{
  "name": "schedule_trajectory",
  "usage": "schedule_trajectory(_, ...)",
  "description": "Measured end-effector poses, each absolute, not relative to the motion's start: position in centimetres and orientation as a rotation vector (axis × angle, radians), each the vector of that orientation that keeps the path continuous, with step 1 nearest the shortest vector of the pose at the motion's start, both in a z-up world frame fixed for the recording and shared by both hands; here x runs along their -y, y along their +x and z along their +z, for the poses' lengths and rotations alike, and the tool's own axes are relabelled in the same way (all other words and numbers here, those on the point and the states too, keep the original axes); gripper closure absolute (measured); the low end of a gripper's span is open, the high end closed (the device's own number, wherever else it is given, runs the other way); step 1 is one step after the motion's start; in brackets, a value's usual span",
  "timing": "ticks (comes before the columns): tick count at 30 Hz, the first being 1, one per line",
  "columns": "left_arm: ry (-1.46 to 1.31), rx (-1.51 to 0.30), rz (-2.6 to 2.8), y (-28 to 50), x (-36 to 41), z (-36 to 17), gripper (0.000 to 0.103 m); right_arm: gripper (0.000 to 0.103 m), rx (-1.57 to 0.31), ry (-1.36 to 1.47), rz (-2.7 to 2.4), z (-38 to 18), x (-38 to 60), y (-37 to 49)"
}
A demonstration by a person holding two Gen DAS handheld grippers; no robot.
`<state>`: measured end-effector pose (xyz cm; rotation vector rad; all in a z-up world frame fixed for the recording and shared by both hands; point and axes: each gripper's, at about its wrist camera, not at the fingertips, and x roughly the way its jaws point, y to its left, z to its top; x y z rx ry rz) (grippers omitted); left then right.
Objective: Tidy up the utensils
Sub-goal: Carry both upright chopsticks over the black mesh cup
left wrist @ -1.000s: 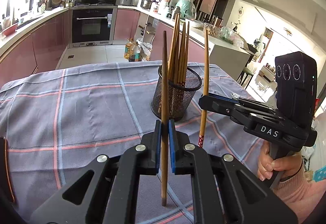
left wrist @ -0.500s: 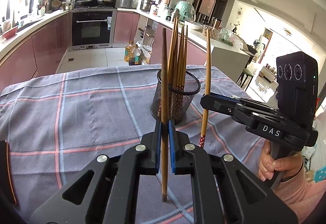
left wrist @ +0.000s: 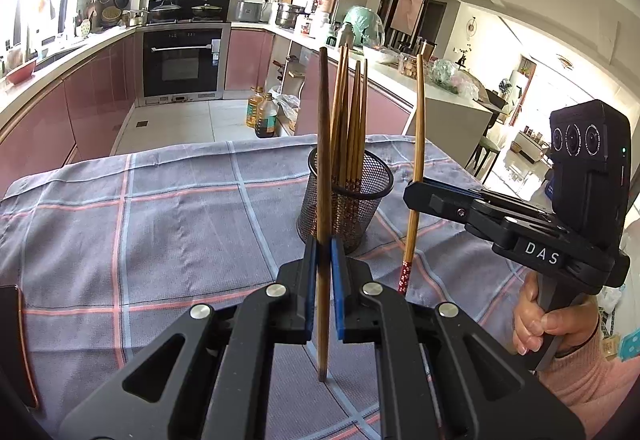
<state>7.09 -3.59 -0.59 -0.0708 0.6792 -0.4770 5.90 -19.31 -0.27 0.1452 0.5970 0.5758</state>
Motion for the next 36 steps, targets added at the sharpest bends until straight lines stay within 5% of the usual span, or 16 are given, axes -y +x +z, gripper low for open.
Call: schedule_trajectory(36,-0.040,-0.647,-0.463,7.4,4.5,1.1,0.095,0.097,-0.568,0.149,0.564,1.0,20.0,6.3)
